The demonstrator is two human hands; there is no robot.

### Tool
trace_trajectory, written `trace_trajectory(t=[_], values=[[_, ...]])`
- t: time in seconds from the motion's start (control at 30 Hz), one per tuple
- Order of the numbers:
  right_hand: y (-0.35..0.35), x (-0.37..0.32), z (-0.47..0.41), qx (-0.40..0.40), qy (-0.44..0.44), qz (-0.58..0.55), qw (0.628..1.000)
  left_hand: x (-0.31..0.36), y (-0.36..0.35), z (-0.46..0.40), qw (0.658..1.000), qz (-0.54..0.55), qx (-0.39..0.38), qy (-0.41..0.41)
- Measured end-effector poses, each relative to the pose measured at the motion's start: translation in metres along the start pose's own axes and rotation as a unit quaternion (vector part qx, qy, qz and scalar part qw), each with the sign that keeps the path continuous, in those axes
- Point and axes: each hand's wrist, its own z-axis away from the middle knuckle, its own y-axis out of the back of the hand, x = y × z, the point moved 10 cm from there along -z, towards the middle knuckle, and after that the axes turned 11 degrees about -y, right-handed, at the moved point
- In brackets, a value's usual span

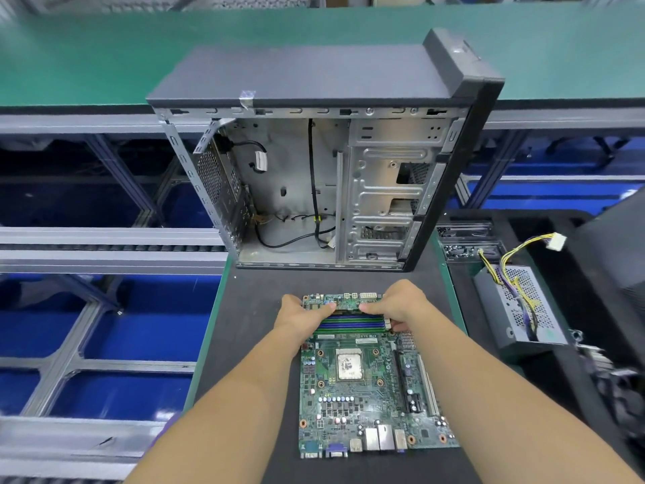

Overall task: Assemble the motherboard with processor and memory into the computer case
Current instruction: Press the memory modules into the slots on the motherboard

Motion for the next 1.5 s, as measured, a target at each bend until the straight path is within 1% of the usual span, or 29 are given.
trace_trajectory(t=[0.1, 0.17, 0.3, 0.4, 0.5, 0.6, 0.93, 1.17, 1.3, 1.4, 1.5], values=[[-0.001, -0.002, 0.003, -0.016, 0.010, -0.017, 1.000, 0.002, -0.002, 0.004, 0.999, 0.044, -0.019, 0.022], [-0.002, -0.006, 0.007, -0.008, 0.017, 0.003, 1.000, 0.004, -0.005, 0.006, 0.998, 0.044, -0.028, 0.027], [-0.004, -0.015, 0.011, 0.018, 0.014, 0.060, 0.998, 0.005, -0.006, 0.003, 0.999, 0.036, -0.009, 0.030], [-0.004, -0.019, 0.010, 0.024, 0.016, 0.076, 0.997, 0.006, -0.008, 0.001, 0.998, 0.052, -0.002, 0.048], [-0.005, -0.020, 0.007, 0.037, 0.021, 0.094, 0.995, 0.005, -0.006, 0.000, 0.997, 0.050, 0.020, 0.064], [-0.007, -0.021, 0.005, 0.032, 0.023, 0.101, 0.994, 0.002, -0.006, 0.001, 0.995, 0.051, 0.026, 0.084], [-0.008, -0.018, 0.000, 0.020, 0.011, 0.098, 0.995, -0.001, -0.011, -0.003, 0.995, 0.047, 0.013, 0.092], [-0.006, -0.021, 0.006, 0.031, 0.024, 0.112, 0.993, 0.001, -0.010, 0.002, 0.995, 0.044, 0.018, 0.088], [-0.003, -0.019, 0.009, 0.037, 0.023, 0.089, 0.995, 0.005, -0.008, 0.004, 0.997, 0.036, 0.015, 0.068], [-0.001, -0.017, 0.010, 0.024, 0.032, 0.059, 0.997, 0.007, -0.006, 0.005, 0.999, 0.031, -0.003, 0.018], [0.011, -0.003, 0.005, 0.017, 0.033, -0.054, 0.998, 0.004, 0.001, 0.009, 0.999, 0.037, -0.009, -0.025]])
